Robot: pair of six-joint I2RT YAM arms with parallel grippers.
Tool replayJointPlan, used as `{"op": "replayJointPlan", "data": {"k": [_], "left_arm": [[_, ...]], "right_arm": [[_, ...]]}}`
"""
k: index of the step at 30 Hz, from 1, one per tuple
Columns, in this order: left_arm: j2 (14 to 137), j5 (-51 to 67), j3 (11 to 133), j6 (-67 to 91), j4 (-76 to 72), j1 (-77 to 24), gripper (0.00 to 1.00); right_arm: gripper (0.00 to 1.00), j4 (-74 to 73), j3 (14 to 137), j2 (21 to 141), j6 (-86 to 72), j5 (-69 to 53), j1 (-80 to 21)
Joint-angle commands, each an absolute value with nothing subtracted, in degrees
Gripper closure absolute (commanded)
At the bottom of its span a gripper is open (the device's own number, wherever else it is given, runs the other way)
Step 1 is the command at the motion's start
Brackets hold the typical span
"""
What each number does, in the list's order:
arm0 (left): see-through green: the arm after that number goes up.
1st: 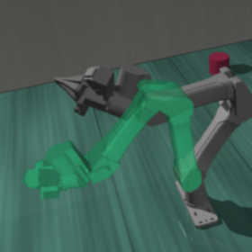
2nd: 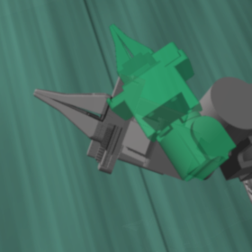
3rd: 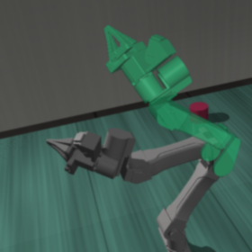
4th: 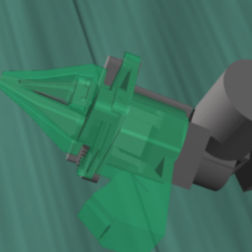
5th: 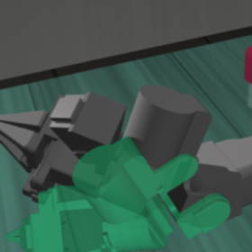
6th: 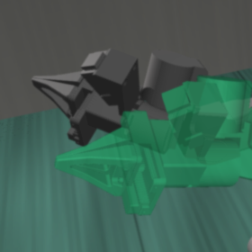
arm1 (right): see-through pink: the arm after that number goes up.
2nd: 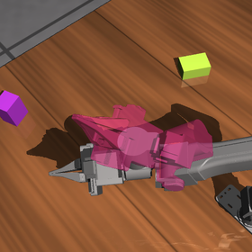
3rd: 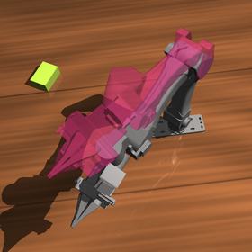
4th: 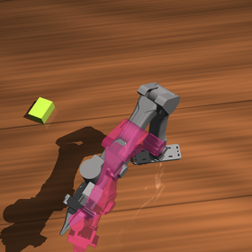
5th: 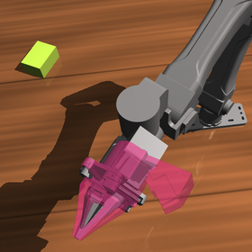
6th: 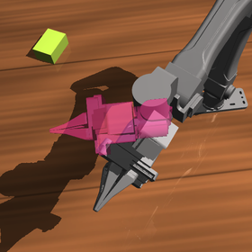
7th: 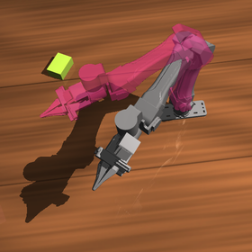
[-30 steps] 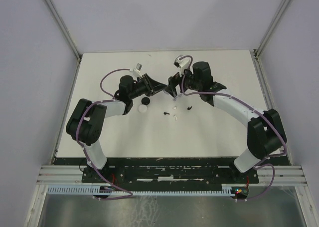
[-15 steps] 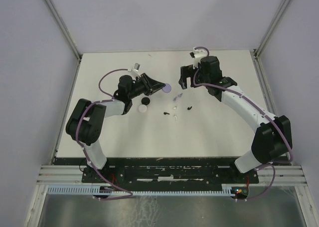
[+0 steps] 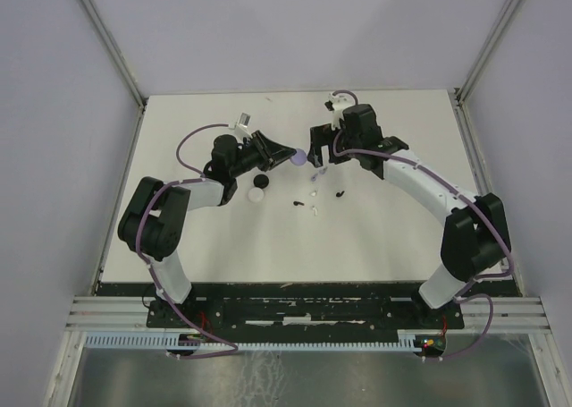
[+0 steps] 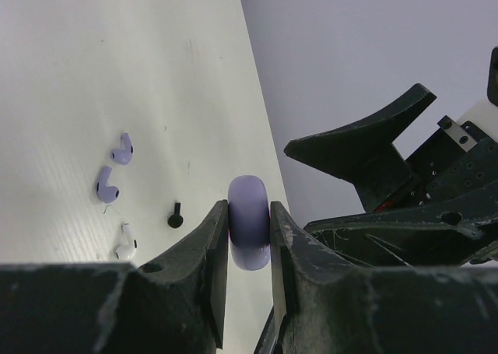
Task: Insert the wireless bluetooth earbuds into the charging case
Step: Open the charging case.
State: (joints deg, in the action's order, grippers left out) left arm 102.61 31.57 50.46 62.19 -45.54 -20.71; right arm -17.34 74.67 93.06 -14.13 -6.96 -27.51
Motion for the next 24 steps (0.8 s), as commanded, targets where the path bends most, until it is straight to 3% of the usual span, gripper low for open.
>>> {"op": "replayJointPlan", "data": {"k": [1, 11, 24], "left_arm": [[101.23, 31.51, 51.22, 64.33, -47.98, -20.71, 0.97], [100.81, 31.86, 50.93, 66.13, -49.66, -20.74, 0.97], [100.72, 31.11, 48.60, 71.71, -55.10, -19.69, 0.97]], "right_arm": [[0.01, -14.60, 78.46, 94.98, -15.36, -8.47, -28.55], [0.01, -12.46, 79.97, 101.33, -17.39, -8.32, -29.44], [0.01, -11.10, 78.31, 100.52, -17.48, -3.57, -29.36]]}}
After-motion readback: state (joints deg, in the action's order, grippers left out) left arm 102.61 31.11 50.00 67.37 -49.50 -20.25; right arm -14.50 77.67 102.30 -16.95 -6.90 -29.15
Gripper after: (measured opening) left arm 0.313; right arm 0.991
